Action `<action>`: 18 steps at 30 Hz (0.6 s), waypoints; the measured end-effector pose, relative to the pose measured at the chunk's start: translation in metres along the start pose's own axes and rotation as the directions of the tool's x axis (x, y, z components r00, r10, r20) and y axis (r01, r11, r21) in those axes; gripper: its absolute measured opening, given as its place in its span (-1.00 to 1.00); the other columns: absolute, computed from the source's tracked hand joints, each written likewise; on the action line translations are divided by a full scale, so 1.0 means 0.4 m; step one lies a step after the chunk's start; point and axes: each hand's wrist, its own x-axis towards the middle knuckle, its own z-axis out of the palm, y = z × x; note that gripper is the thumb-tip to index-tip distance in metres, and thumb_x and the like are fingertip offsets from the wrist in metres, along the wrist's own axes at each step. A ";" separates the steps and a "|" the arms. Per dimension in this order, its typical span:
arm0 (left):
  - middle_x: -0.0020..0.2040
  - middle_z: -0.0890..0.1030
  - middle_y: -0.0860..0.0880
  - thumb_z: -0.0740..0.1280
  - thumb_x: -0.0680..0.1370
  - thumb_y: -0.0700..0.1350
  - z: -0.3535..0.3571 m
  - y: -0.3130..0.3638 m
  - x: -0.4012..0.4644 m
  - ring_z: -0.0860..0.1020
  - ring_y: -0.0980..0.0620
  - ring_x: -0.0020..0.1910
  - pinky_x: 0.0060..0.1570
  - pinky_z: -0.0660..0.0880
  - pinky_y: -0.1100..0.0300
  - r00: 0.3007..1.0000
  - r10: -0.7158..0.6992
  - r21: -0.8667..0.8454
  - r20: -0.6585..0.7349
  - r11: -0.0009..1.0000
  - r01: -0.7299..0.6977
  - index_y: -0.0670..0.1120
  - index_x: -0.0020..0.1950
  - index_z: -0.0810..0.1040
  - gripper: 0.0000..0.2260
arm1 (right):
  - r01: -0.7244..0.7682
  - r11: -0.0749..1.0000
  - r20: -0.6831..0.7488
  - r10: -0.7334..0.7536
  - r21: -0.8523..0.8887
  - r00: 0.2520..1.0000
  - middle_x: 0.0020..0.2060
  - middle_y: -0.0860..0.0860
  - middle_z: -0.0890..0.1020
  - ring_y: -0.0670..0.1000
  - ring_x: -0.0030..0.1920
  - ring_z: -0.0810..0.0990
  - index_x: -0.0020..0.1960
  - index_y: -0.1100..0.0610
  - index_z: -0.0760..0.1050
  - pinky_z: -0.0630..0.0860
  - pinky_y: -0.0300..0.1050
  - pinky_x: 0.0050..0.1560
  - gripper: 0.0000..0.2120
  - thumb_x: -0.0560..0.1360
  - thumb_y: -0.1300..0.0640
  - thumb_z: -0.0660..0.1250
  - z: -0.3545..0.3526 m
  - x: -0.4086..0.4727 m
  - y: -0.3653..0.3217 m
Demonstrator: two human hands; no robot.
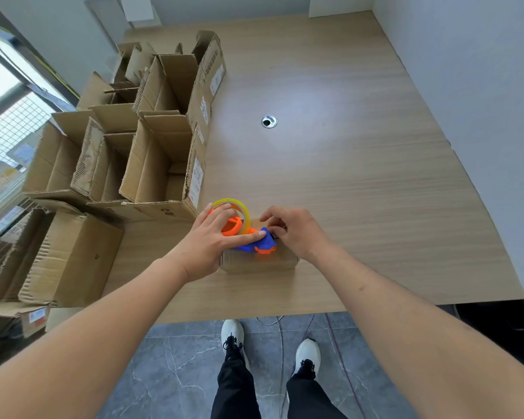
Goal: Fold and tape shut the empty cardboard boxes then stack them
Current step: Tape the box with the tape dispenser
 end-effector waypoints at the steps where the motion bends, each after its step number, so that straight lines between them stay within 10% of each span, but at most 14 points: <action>1: 0.41 0.29 -0.07 0.41 0.44 -0.35 0.000 0.000 0.000 0.20 -0.22 0.55 0.58 -0.06 -0.23 1.000 0.001 -0.001 -0.002 1.000 -0.001 0.40 0.58 0.13 -0.06 | -0.003 1.000 -0.010 0.003 -0.005 1.000 -0.20 -0.10 0.68 -0.02 -0.10 0.64 0.10 0.00 0.58 0.59 0.03 0.03 -0.73 0.52 0.31 0.38 0.002 0.002 -0.001; 18: 0.33 0.41 -0.15 0.35 0.62 -0.10 0.005 0.003 -0.002 0.36 -0.23 0.41 0.55 0.16 -0.20 0.999 -0.016 0.045 -0.040 0.999 0.018 0.34 0.60 0.16 -0.34 | -0.091 0.996 -0.153 0.092 0.011 0.984 -0.17 0.00 0.69 -0.01 -0.18 0.66 0.02 0.16 0.67 0.55 -0.27 -0.08 -0.80 0.44 0.37 0.48 0.013 -0.029 0.006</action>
